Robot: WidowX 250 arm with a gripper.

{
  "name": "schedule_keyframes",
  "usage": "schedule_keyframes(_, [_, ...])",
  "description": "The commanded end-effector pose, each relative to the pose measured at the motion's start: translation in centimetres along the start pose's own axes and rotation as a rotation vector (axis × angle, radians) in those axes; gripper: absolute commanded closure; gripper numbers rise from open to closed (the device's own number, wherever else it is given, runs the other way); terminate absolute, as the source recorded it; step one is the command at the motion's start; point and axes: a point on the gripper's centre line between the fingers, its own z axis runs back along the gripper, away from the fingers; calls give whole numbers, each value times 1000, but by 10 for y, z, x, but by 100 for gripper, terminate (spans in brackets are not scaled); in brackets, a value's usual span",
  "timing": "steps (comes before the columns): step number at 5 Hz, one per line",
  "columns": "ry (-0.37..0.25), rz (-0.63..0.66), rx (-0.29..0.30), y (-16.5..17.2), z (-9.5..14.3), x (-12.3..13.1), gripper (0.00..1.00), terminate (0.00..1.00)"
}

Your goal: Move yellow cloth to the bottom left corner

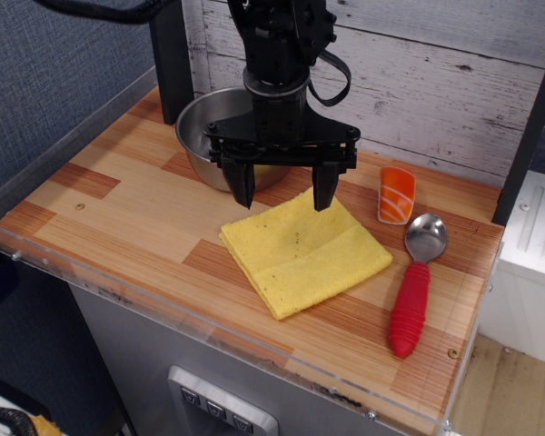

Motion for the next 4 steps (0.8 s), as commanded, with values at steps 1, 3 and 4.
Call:
schedule_keyframes(1, [0,0,0,0,0,0,0,0])
schedule_keyframes(3, [31,-23,23,-5,-26,-2,0,0])
schedule_keyframes(4, [38,-32,27,-9,-38,-6,0,0])
